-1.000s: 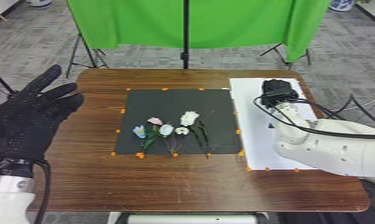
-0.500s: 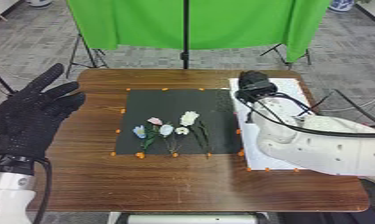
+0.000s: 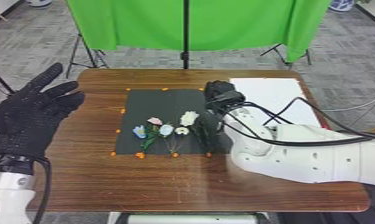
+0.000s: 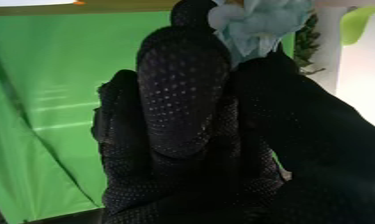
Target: Arrange flowers
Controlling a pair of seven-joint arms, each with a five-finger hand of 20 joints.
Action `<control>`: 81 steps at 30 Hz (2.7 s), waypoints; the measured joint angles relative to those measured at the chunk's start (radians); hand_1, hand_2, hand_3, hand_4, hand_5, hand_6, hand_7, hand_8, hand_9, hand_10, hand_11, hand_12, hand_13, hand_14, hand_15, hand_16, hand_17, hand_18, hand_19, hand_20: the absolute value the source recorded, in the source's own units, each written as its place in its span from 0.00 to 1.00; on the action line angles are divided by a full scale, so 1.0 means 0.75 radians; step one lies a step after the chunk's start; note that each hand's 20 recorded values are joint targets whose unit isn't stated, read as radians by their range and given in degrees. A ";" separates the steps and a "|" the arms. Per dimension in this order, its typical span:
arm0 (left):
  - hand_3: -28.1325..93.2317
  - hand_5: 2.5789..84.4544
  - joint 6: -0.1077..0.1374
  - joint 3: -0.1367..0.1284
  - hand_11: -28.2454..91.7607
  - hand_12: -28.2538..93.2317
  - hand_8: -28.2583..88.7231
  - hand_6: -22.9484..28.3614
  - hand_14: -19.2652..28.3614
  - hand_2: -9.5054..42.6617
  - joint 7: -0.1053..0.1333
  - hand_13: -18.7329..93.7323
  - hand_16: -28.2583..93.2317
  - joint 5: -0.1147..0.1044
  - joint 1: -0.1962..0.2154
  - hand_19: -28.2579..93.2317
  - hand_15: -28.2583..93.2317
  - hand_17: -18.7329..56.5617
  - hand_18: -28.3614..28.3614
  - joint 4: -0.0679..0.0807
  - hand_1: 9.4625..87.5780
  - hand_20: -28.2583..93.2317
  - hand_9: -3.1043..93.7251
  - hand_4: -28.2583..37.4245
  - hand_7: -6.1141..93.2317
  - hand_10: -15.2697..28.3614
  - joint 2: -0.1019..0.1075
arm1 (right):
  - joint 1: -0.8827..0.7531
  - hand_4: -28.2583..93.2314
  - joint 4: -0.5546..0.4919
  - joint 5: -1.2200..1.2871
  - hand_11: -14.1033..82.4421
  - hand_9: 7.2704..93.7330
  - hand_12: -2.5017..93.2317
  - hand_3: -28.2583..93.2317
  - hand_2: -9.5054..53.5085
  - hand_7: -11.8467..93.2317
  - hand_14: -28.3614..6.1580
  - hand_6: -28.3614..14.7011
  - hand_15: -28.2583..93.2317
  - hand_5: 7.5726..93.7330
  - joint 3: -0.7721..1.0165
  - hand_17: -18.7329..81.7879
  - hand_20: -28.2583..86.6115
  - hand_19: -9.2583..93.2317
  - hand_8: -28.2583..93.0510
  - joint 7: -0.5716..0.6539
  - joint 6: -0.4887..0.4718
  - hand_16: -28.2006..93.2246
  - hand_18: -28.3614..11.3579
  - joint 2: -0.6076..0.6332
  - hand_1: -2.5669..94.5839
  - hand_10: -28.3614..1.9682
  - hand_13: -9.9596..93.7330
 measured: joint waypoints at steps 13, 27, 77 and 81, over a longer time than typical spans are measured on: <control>0.88 0.38 0.000 -0.005 0.50 0.34 0.15 0.61 1.00 0.30 0.001 0.41 0.14 0.000 0.001 0.74 0.75 0.18 0.96 0.000 0.18 0.46 0.39 0.10 0.23 0.84 0.000 | -0.057 0.00 -0.001 0.037 0.28 1.00 0.40 0.85 0.00 0.48 0.84 0.69 0.68 0.83 0.027 0.68 0.42 1.00 0.23 0.000 -0.013 0.44 0.33 -0.013 0.61 0.81 0.95; 0.88 0.38 0.000 -0.007 0.50 0.34 0.16 0.62 1.00 0.31 0.013 0.41 0.14 0.000 0.007 0.74 0.75 0.18 0.96 0.001 0.18 0.46 0.39 0.10 0.23 0.84 0.000 | -0.076 0.00 0.009 0.053 0.27 1.00 0.40 0.85 0.00 0.50 0.82 0.69 0.69 0.81 0.011 0.68 0.42 1.00 0.22 0.007 -0.005 0.42 0.33 -0.031 0.60 0.81 0.94; 0.88 0.39 0.001 -0.015 0.50 0.34 0.16 0.62 1.00 0.31 -0.051 0.41 0.14 0.003 -0.002 0.74 0.75 0.18 0.96 0.014 0.18 0.45 0.39 0.10 0.22 0.84 -0.017 | -0.114 0.01 -0.062 0.028 0.43 0.74 0.19 0.88 0.00 0.36 0.66 0.60 0.79 0.68 0.052 0.63 0.43 1.00 0.10 0.028 -0.061 0.37 0.26 0.016 0.39 0.49 0.83; 0.88 0.39 0.003 -0.015 0.50 0.34 0.16 0.62 1.00 0.31 -0.041 0.41 0.14 0.003 0.010 0.74 0.75 0.18 0.96 0.013 0.18 0.45 0.39 0.10 0.22 0.84 -0.019 | -0.092 0.01 -0.065 0.017 0.43 0.74 0.19 0.88 0.00 0.36 0.66 0.60 0.79 0.68 0.045 0.63 0.44 1.00 0.11 0.036 -0.056 0.37 0.26 0.016 0.39 0.49 0.83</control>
